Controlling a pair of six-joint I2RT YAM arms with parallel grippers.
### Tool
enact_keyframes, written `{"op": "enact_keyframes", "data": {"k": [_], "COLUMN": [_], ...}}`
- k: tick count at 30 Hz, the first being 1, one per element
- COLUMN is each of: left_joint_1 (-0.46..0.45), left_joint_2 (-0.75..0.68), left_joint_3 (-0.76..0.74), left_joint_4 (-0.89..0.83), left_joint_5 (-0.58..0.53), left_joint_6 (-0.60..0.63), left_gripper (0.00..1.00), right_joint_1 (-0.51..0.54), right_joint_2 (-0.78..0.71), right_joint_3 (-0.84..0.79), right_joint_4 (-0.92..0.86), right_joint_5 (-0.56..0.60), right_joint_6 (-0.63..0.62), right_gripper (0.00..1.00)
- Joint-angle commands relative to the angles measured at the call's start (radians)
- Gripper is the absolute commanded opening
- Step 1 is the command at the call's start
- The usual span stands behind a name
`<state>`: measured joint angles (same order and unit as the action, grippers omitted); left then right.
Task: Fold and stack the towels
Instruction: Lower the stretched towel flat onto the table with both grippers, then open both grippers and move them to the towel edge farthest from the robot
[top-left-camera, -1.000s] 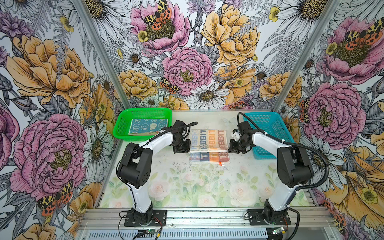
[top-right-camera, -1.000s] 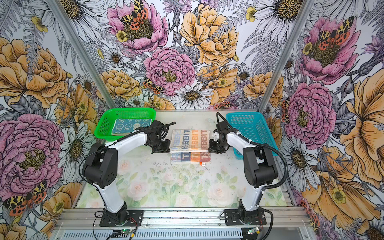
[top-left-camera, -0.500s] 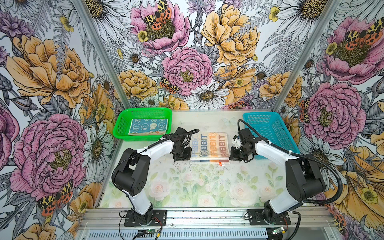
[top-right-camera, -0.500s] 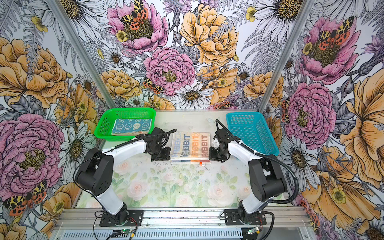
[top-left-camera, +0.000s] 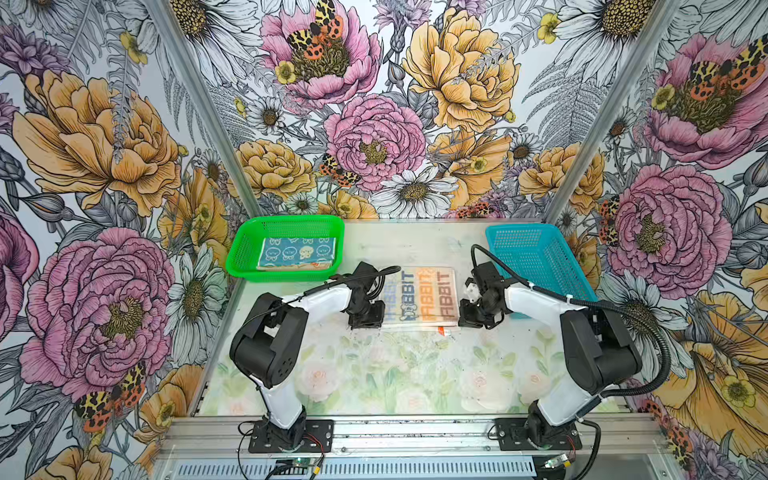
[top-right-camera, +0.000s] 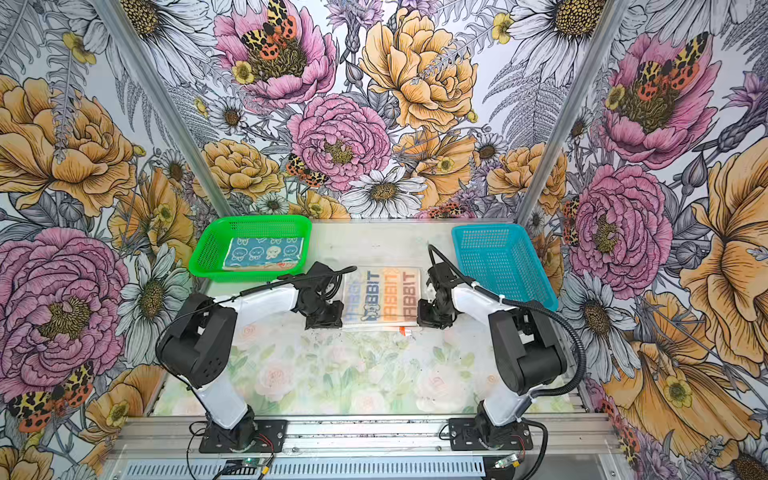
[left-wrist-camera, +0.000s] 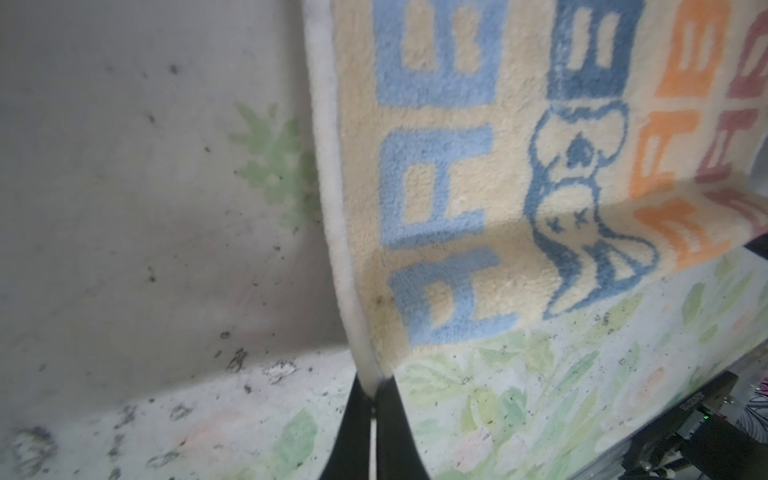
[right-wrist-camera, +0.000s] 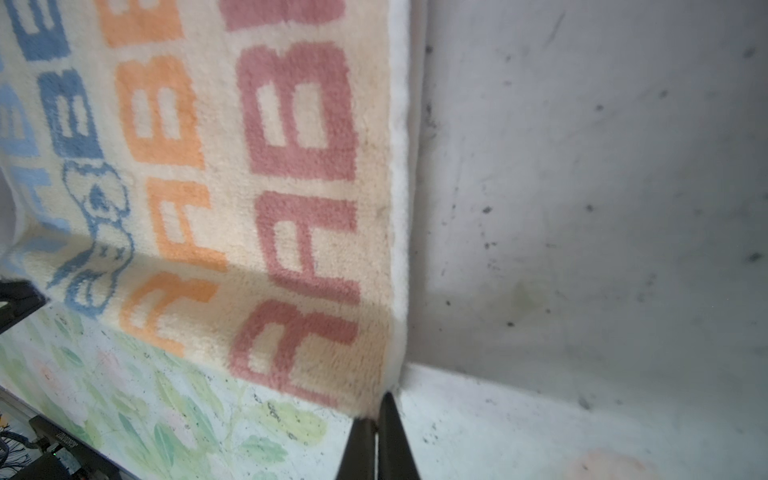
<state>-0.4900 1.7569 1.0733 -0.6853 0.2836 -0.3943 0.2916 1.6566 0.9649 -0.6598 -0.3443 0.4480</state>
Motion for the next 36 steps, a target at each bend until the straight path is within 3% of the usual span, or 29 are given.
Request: {"op": "enact_keyframes", "data": {"k": [1,5,9,18,22,24,26,31,36], "left_joint_1": [-0.011,-0.026,-0.036,-0.036,-0.03,-0.026,-0.025,-0.015,0.028], "left_joint_2": [0.019,0.037,0.048,0.018,-0.018,-0.045,-0.068,-0.039,0.108], "left_joint_3": [0.02,0.027,0.03,0.045,0.081,0.109,0.146,0.288,0.446], "left_joint_4": [0.01,0.01,0.011,0.003,-0.024,-0.028,-0.028,-0.027,-0.026], "left_joint_5": [-0.019,-0.02,-0.024,-0.029,-0.025,-0.02,-0.011,0.029,0.056], "left_joint_6": [-0.01,-0.011,-0.013,-0.021,-0.02,-0.025,-0.034,-0.057,-0.051], "left_gripper": [0.0,0.01,0.09,0.31,0.51,0.7,0.97,0.99,0.99], "right_joint_1": [0.002,0.007,0.015,0.022,0.022,0.024,0.022,0.008,-0.05], "right_joint_2": [0.011,0.019,0.022,-0.009,-0.057,-0.091,-0.12,-0.102,0.067], "right_joint_3": [-0.007,-0.011,-0.014,-0.01,0.0,0.011,0.03,0.132,0.314], "right_joint_4": [0.011,0.011,0.012,0.006,-0.007,-0.018,-0.025,-0.031,-0.029], "right_joint_5": [0.052,0.06,0.07,0.081,0.063,0.057,0.046,0.05,0.073], "right_joint_6": [0.004,0.004,0.005,0.004,0.009,0.012,0.018,0.018,-0.015], "right_gripper": [0.0,0.04,0.08,0.33,0.48,0.58,0.69,0.95,0.98]}}
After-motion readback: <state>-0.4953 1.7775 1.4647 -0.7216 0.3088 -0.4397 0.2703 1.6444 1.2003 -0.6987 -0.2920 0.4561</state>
